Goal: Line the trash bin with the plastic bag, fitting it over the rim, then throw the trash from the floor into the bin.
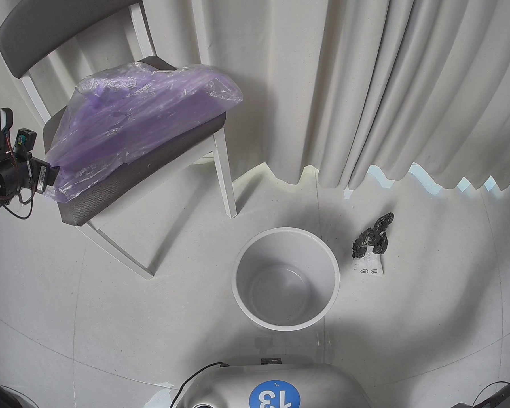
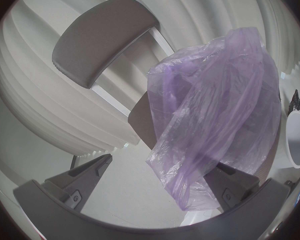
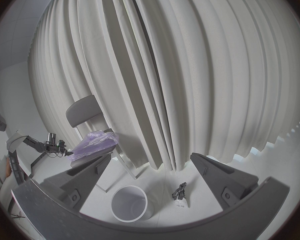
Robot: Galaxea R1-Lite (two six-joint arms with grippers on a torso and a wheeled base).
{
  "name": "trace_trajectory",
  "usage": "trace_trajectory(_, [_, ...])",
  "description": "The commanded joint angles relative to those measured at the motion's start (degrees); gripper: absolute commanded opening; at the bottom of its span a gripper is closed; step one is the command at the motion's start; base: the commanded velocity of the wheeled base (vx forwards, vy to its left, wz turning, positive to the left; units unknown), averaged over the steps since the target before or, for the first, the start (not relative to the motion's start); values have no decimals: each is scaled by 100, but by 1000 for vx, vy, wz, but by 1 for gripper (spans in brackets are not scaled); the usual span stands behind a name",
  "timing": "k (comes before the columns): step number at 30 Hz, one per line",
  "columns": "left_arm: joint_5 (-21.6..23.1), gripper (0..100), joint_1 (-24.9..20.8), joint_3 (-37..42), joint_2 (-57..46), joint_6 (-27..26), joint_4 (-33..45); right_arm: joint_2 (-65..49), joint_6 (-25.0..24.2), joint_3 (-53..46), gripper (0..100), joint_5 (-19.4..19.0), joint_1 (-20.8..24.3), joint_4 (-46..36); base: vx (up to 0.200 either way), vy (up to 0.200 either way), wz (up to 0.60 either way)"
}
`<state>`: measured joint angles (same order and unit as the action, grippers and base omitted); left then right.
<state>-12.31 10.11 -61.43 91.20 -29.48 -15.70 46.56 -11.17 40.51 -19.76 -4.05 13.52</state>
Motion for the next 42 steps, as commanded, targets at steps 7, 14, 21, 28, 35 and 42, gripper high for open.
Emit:
trace_trajectory(7, [-8,100,44,105,135,74,-38,3,0,-8,100,-1,0,2,0,0,0])
trace_trajectory(14, [-34,100,62,114,214,74,-47,3,0,-8,100,-1,0,2,0,0,0])
trace_trajectory(21, [-17,100,123,105,214,65,-56,3,0,-8,100,-1,0,2,0,0,0])
trace_trajectory(28, [10,100,123,87,223,74,-56,-6,0,-8,100,-1,0,2,0,0,0])
trace_trajectory(35, [18,100,132,43,267,82,-56,-6,9,-8,100,-10,0,2,0,0,0])
trace_trajectory(42, [27,0,158,61,285,91,-56,11,18,1,100,-10,0,10,0,0,0])
